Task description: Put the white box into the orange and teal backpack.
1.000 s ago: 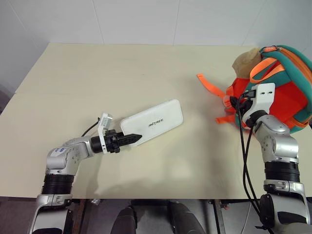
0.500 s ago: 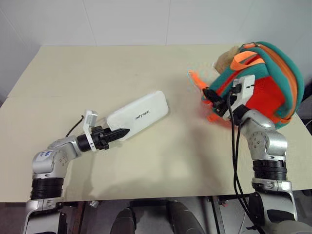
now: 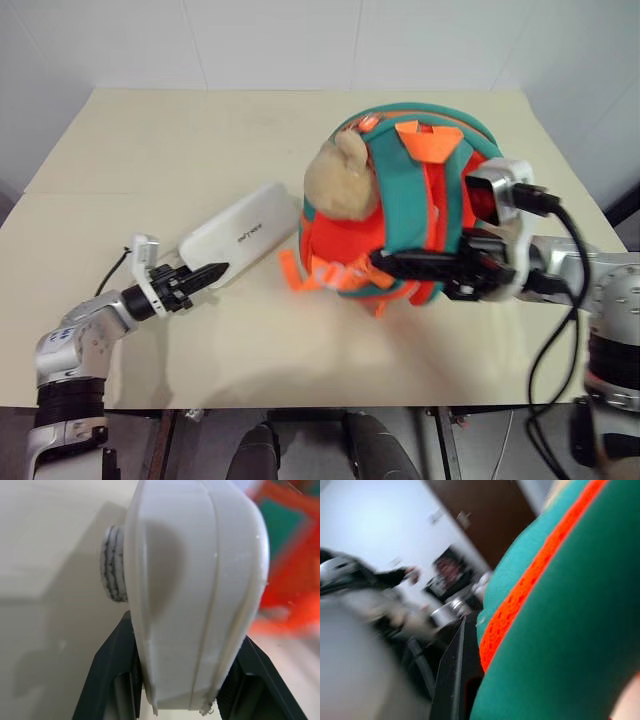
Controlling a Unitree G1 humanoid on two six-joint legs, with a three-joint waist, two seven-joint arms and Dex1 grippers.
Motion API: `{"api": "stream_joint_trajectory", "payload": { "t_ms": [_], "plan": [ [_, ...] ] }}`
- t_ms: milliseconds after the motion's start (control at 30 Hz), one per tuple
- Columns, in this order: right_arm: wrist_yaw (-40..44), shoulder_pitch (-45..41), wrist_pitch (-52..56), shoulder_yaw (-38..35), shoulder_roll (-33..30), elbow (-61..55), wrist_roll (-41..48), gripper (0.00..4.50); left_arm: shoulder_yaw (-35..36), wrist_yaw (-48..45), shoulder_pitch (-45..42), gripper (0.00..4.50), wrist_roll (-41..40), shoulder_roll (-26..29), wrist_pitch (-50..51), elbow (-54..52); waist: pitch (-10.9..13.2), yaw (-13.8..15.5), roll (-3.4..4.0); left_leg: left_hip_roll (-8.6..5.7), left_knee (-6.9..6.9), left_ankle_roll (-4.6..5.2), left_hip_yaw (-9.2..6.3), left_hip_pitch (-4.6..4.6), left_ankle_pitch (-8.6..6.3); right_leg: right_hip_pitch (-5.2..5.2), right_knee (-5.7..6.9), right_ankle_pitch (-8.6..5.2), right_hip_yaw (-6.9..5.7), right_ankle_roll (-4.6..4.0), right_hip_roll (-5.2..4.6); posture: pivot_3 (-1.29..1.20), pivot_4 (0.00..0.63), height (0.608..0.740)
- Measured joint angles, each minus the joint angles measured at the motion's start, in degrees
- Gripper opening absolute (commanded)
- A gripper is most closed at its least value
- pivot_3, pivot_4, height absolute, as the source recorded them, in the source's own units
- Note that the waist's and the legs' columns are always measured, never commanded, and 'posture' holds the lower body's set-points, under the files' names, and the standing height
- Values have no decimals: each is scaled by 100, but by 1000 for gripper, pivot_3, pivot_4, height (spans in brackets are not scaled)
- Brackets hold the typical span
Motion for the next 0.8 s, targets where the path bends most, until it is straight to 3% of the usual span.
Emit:
{"api": "stream_joint_trajectory", "payload": {
  "t_ms": [167, 467, 600, 800],
  "plan": [
    [736, 359, 153, 6, -847, 409, -432, 222, 282, -197, 434, 1412, -429, -4, 13, -530, 2, 98, -4, 0, 5, 1, 10, -1, -1, -1, -8, 1, 4, 2, 1, 0, 150, 740],
    [1801, 254, -411, 513, -857, 1106, -1781, 222, 759, 89, 452, 1412, -2109, 117, 1146, -1962, 6, 102, -11, 2, 10, 0, 14, -1, -2, -2, -6, 2, 7, 5, 8, 0, 150, 740],
    [2267, 251, -790, 899, -842, 1460, -2458, 222, 1264, 282, 585, 1412, -3040, 639, 1664, -2690, 14, 79, -29, 4, 9, -3, 20, 0, -4, -2, -8, 1, 11, 5, 9, 0, 150, 740],
    [2526, 247, -963, 962, -648, 1551, -2834, 222, 1174, 127, 751, 1412, -3206, 1101, 1895, -2868, 17, 91, -25, 2, 14, -3, 24, 4, -4, -2, -3, 0, 14, 3, 12, 0, 150, 740]
  ]
}}
